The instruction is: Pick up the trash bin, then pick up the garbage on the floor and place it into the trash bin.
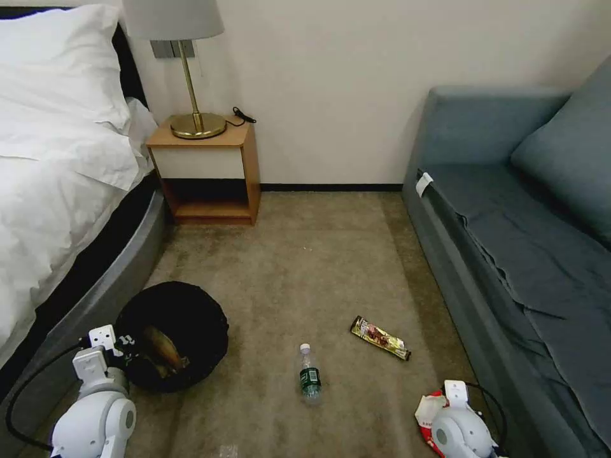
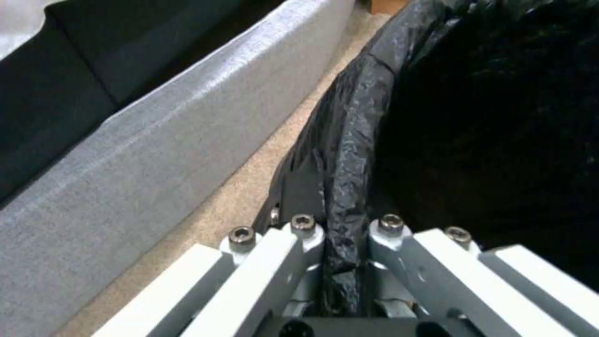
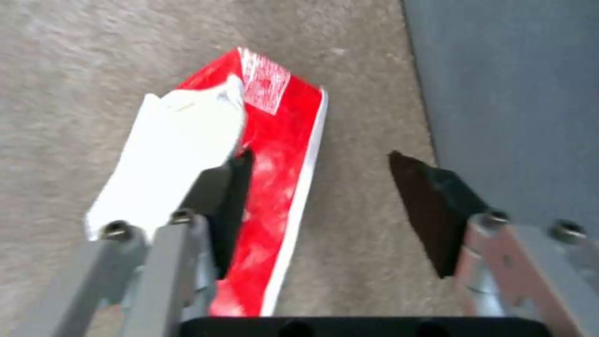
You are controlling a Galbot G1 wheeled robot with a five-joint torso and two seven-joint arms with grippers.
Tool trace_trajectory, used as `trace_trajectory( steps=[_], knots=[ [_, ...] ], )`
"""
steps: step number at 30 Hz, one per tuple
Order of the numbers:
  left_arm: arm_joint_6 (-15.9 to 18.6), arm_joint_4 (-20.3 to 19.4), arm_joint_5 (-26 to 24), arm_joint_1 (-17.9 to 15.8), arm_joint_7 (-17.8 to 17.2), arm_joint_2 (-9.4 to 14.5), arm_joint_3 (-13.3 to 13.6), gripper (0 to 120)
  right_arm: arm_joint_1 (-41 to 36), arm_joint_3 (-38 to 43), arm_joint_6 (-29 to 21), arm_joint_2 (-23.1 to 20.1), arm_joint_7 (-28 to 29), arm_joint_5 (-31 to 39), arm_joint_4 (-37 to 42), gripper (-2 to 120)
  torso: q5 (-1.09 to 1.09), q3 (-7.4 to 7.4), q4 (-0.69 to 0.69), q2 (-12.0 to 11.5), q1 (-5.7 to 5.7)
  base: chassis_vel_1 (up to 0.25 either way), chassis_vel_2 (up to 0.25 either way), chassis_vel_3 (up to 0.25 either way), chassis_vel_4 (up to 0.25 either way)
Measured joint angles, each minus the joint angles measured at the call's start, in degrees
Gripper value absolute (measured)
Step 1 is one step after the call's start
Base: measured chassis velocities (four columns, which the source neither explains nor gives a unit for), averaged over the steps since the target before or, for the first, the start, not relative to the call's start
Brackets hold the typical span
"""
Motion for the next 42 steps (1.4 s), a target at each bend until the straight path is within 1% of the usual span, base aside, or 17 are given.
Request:
trace_trajectory(
  steps=[2, 3, 7, 9, 13, 17, 20, 30, 37, 42],
  knots=[
    [-0.1, 0.1, 0.1, 0.0, 0.0, -0.1, 0.0, 3, 0.4, 0.2, -0.3, 0.5, 1.2, 2.6, 0.9, 74, -0.01, 0.00, -0.01, 0.0, 0.00, 0.000, 0.000, 0.000, 0.000],
    [-0.1, 0.1, 0.1, 0.0, 0.0, -0.1, 0.0, 3, 0.4, 0.2, -0.3, 0.5, 1.2, 2.6, 0.9, 74, -0.01, 0.00, -0.01, 0.0, 0.00, 0.000, 0.000, 0.000, 0.000],
    [-0.2, 0.1, 0.3, 0.0, 0.0, -0.4, 0.1, 3, 1.9, 0.2, -0.2, 1.9, 2.2, 4.1, 0.3, 92, 0.01, 0.00, 0.01, 0.0, 0.00, 0.000, 0.000, 0.000, 0.000],
    [-0.2, 0.1, 0.3, 0.1, 0.0, -0.4, 0.1, 3, 1.9, 0.2, -0.1, 1.8, 2.2, 4.1, 0.4, 95, 0.01, 0.00, 0.01, 0.0, 0.00, 0.000, 0.000, 0.000, 0.000],
    [-0.2, 0.1, 0.5, 0.1, 0.0, -0.4, 0.1, 3, 2.1, 0.3, -0.1, 0.8, 2.2, 4.2, 0.8, 96, 0.00, 0.00, 0.00, 0.0, 0.00, 0.000, 0.000, 0.000, 0.000],
    [-0.3, 0.2, 0.8, 0.1, 0.0, -0.9, 0.2, 3, 2.5, 0.8, -0.1, -1.1, 2.0, 4.4, 1.4, 96, 0.01, 0.00, 0.00, 0.0, 0.00, 0.000, 0.000, 0.000, 0.000],
    [-0.4, 0.2, 0.9, 0.1, 0.0, -1.1, 0.2, 3, 2.5, 1.1, -0.1, -1.4, 2.0, 4.9, 2.2, 96, 0.00, 0.00, 0.00, 0.0, 0.00, 0.000, 0.000, 0.000, 0.000],
    [-0.2, -0.1, 1.1, 0.2, 0.0, -1.2, 0.3, 3, 0.8, 0.6, -0.6, 0.0, 2.7, 5.8, 4.7, 96, 0.00, 0.00, -0.01, 0.0, 0.00, 0.000, 0.000, 0.000, 0.000],
    [-0.3, -0.6, 1.2, 0.7, 0.1, -1.2, 0.1, 3, 1.0, 0.3, -0.5, 1.2, 2.1, 4.9, 2.1, 96, -0.01, 0.00, -0.01, 0.0, 0.00, 0.000, 0.000, 0.000, 0.000],
    [-0.3, -1.2, 1.0, 1.1, 0.1, -0.8, -0.4, 3, 1.6, 0.2, 0.3, 1.9, 0.7, 4.0, -0.7, 93, 0.00, 0.00, 0.00, 0.0, 0.00, 0.000, 0.000, 0.000, 0.000]
  ],
)
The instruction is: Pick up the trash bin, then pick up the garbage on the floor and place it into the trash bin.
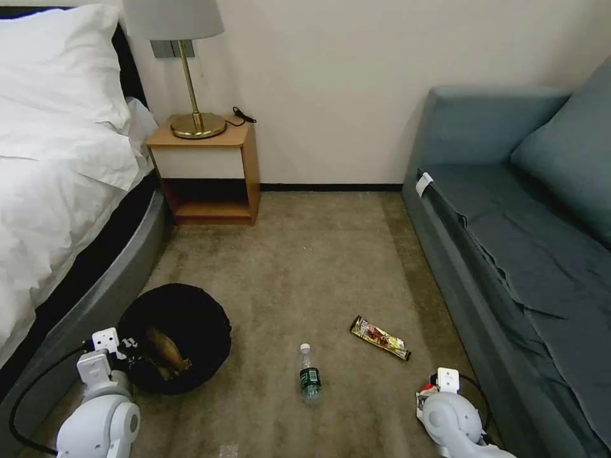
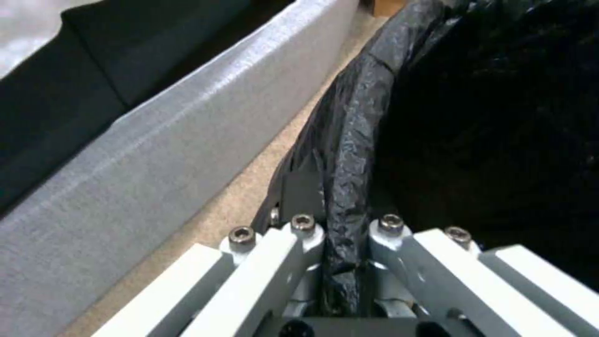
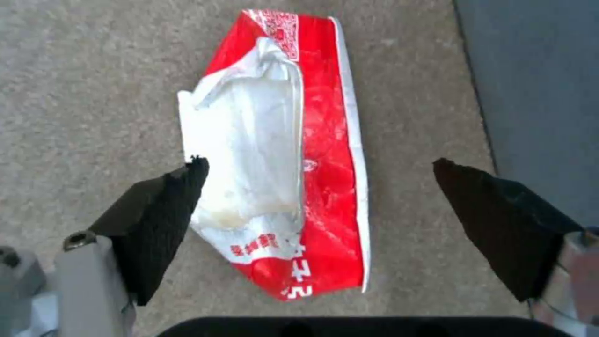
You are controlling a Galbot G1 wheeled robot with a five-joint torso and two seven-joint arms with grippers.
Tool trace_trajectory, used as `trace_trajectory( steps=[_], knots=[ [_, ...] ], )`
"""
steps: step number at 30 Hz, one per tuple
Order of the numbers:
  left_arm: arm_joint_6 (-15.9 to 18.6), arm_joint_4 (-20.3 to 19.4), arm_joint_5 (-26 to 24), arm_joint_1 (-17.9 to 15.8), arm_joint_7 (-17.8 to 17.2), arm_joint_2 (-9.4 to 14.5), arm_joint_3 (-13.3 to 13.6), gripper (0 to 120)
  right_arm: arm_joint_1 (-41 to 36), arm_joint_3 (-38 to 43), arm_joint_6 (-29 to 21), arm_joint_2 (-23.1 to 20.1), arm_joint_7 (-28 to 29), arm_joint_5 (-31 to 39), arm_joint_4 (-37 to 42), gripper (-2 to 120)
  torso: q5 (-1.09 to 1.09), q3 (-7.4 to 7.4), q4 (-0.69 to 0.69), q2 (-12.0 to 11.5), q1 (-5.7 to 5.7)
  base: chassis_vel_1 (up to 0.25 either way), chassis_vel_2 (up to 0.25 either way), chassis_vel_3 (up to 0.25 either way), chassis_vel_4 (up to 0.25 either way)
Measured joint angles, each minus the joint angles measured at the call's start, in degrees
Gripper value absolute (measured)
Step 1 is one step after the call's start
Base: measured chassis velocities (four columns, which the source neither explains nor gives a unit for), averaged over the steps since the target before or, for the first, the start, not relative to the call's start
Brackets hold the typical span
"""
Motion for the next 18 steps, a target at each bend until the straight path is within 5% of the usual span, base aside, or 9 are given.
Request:
trace_trajectory(
  steps=[5, 18],
  knots=[
    [0.0, 0.0, -0.1, 0.1, 0.0, 0.0, -0.2, 3, 0.1, -0.2, 0.2, 0.8, -0.4, -0.2, -0.6, 87, 0.00, 0.00, 0.00, 0.0, 0.00, 0.000, 0.000, 0.000, 0.000],
    [0.0, 0.2, -0.2, 0.0, -0.1, 0.0, -0.4, 3, 0.1, -0.9, 2.1, 4.1, -3.3, -4.0, -5.0, 39, 0.00, 0.00, 0.00, 0.0, 0.00, 0.000, 0.000, 0.000, 0.000]
  ],
)
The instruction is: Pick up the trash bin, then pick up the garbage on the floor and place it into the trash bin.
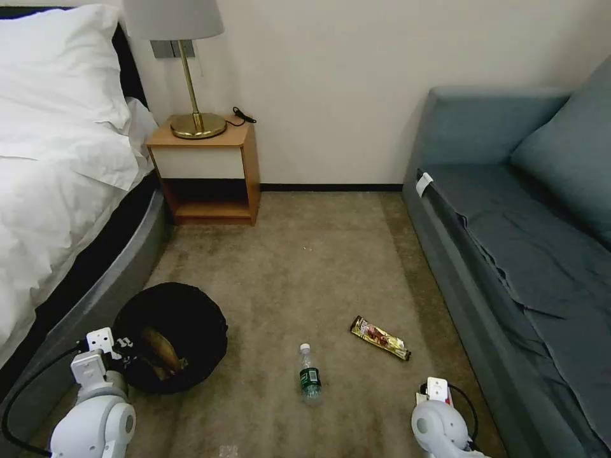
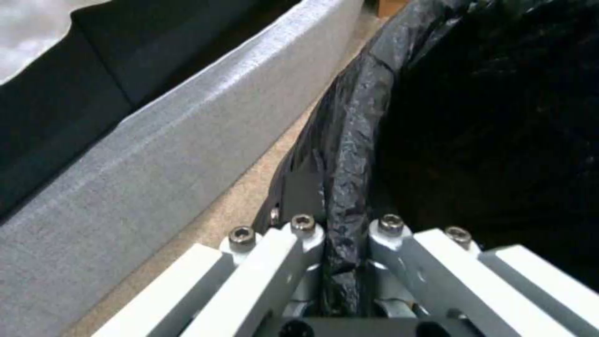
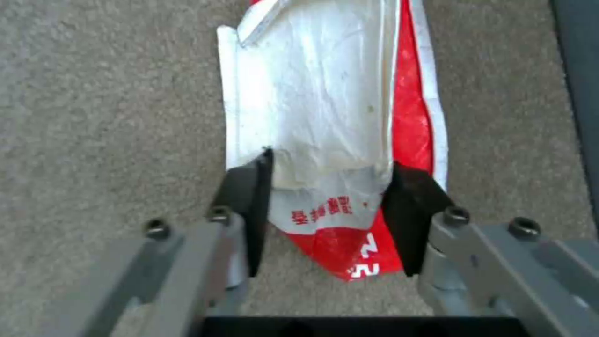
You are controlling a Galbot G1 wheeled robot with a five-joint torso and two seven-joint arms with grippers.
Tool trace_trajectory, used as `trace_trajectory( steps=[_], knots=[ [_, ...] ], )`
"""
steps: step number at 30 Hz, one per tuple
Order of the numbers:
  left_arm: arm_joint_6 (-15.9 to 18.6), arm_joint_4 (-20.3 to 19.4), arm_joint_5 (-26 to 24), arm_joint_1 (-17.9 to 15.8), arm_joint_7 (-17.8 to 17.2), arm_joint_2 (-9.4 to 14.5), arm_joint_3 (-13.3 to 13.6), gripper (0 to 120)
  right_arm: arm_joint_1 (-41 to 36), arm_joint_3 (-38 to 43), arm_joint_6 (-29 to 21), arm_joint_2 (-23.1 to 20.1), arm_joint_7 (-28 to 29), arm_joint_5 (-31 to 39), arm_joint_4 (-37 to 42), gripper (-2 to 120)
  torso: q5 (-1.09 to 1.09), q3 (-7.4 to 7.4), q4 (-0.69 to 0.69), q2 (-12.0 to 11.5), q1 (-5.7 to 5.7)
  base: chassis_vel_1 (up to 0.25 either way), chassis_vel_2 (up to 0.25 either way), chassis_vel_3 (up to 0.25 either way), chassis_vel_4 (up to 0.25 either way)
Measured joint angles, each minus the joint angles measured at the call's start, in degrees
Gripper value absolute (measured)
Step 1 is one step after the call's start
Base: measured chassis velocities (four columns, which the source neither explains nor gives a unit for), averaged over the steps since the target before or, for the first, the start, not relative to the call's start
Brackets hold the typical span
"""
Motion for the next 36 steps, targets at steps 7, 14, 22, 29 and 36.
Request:
trace_trajectory(
  steps=[7, 14, 22, 29, 36],
  knots=[
    [-0.1, 0.3, 0.0, -0.1, 0.0, 0.0, 0.0, 3, 0.3, -0.1, 0.8, 0.2, -0.8, -1.3, -1.4, 17, 0.00, 0.00, 0.00, 0.0, 0.00, 0.000, 0.000, 0.000, 0.000],
    [-0.1, 0.5, 0.0, -0.2, 0.0, 0.0, 0.0, 3, 0.2, 0.2, 1.5, -1.1, -1.5, -2.1, -1.7, 0, 0.01, 0.00, 0.00, 0.0, 0.00, 0.000, 0.000, 0.000, 0.000],
    [-0.2, 0.7, 0.0, -0.2, 0.0, 0.0, 0.0, 3, -0.6, 0.9, 2.1, -4.4, -2.4, -2.0, 0.7, 0, 0.01, 0.00, 0.00, 0.0, 0.00, 0.000, 0.000, 0.000, 0.000],
    [-0.6, 0.4, -0.1, -0.1, 0.0, 0.5, 0.4, 3, -0.7, 0.3, 5.2, -9.0, -4.0, 1.7, 10.1, 0, 0.00, 0.00, 0.00, 0.0, 0.00, 0.000, 0.000, 0.000, 0.000],
    [-0.8, -1.7, -0.1, 0.2, 0.5, 0.8, 1.6, 3, 0.6, -2.9, 8.3, -12.4, -7.6, 6.1, 24.2, 0, 0.00, 0.00, -0.02, 0.0, 0.00, 0.000, 0.000, 0.000, 0.000]
  ],
)
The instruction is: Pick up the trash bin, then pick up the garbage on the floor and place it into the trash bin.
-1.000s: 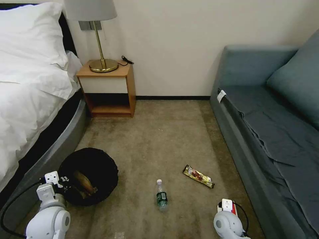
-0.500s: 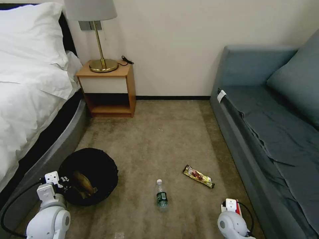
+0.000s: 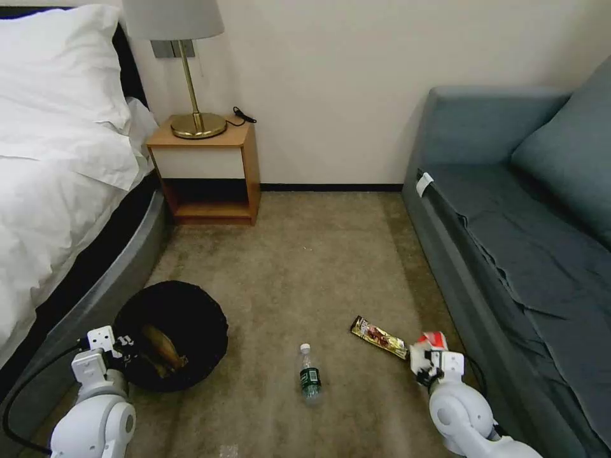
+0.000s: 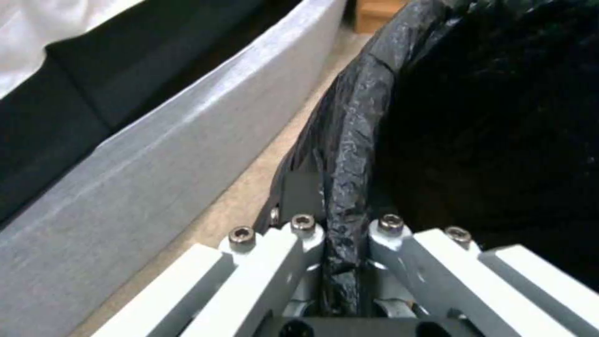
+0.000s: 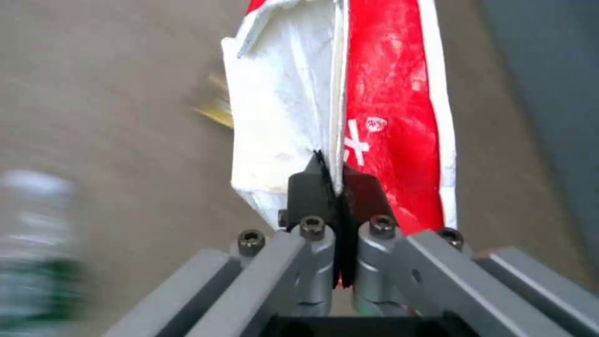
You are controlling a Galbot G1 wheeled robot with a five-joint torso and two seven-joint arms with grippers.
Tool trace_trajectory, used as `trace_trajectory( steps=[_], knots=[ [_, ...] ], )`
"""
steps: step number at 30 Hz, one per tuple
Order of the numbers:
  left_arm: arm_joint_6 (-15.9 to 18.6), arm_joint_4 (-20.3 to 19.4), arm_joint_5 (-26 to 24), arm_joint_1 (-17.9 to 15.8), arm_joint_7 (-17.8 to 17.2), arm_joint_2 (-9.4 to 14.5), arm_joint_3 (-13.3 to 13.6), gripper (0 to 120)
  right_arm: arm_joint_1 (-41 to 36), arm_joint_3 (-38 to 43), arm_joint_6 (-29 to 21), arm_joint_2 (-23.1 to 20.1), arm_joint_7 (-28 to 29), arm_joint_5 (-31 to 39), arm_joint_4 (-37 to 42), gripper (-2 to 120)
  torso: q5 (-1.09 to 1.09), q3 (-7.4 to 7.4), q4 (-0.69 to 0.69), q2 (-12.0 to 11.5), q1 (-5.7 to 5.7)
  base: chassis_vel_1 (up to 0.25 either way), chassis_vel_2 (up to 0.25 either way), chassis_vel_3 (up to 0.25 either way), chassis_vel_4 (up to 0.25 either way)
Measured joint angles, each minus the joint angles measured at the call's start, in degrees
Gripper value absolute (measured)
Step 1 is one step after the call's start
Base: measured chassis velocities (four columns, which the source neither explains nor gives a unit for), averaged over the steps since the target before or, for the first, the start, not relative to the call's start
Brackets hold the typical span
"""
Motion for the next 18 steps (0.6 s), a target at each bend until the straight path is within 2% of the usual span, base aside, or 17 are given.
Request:
trace_trajectory(
  steps=[7, 10, 11, 14, 18],
  knots=[
    [0.1, -1.9, 0.0, 0.2, 0.4, -0.3, 1.0, 3, 9.8, -7.9, 6.3, -1.3, -4.7, 2.4, 5.0, 0, -0.01, 0.00, 0.03, 0.0, 0.00, 0.000, 0.000, 0.000, 0.000],
    [0.0, -2.8, 0.0, 0.6, 0.7, -0.4, 1.3, 3, 18.4, -15.9, 11.1, -0.7, -8.2, 4.9, 5.4, 0, 0.00, 0.00, 0.01, 0.0, 0.00, 0.000, 0.000, 0.000, 0.000],
    [0.0, -2.8, 0.0, 0.6, 0.7, -0.4, 1.3, 3, 18.4, -15.9, 11.1, -0.7, -8.2, 4.9, 5.4, 0, 0.00, 0.00, 0.01, 0.0, 0.00, 0.000, 0.000, 0.000, 0.000],
    [0.0, -3.5, 0.5, 1.0, 0.7, -1.1, 1.7, 3, 27.6, -25.2, 17.7, 0.3, -12.0, 7.9, 3.9, 0, -0.01, 0.01, 0.03, 0.0, 0.00, 0.000, 0.000, 0.000, 0.000],
    [0.1, -3.9, 0.8, 1.2, 0.8, -1.4, 2.1, 3, 33.6, -31.3, 20.2, 2.0, -13.2, 11.0, 3.4, 0, -0.02, 0.01, 0.03, 0.0, 0.00, 0.000, 0.000, 0.000, 0.000]
  ],
)
